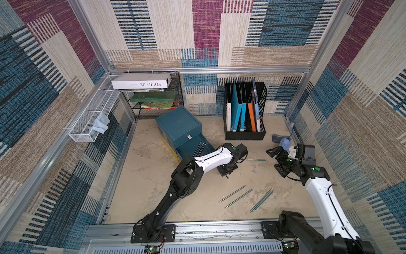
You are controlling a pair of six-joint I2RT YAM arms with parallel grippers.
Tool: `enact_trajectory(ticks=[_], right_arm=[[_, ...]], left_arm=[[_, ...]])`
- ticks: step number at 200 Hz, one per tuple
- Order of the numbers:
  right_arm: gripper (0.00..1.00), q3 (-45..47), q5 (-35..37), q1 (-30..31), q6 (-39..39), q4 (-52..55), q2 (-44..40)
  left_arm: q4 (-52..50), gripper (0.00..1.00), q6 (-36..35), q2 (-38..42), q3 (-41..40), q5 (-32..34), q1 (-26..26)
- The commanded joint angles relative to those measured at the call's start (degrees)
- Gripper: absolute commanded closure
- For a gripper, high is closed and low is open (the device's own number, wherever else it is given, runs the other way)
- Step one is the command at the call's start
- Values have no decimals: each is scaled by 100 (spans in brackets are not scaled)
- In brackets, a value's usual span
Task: Please place the pencils in the drawer according to their color
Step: Pick up the pencil from the center of the board.
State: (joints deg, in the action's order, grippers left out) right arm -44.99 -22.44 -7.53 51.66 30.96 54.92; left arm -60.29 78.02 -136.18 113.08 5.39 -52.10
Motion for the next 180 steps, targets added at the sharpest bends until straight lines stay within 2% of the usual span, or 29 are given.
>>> enact_trajectory(ticks=[1,50,124,155,180], right_arm=[[1,-37,-7,-13,2,94,-33],[1,6,12,-37,28,53,-38],[1,72,36,-56,76,7,-95],[1,74,-10,-56,131,-7,-130],[1,53,-92,-56,179,-37,-154]], left_arm=[[118,100,-216,-154,-47,-328,6],[185,100,-1037,107,263,-445,-48],[277,100,-1868,618,272,-654,-327],[273,100,-2405,1050,340,-452,-409],[275,100,-3109,1600,337,118,-405]])
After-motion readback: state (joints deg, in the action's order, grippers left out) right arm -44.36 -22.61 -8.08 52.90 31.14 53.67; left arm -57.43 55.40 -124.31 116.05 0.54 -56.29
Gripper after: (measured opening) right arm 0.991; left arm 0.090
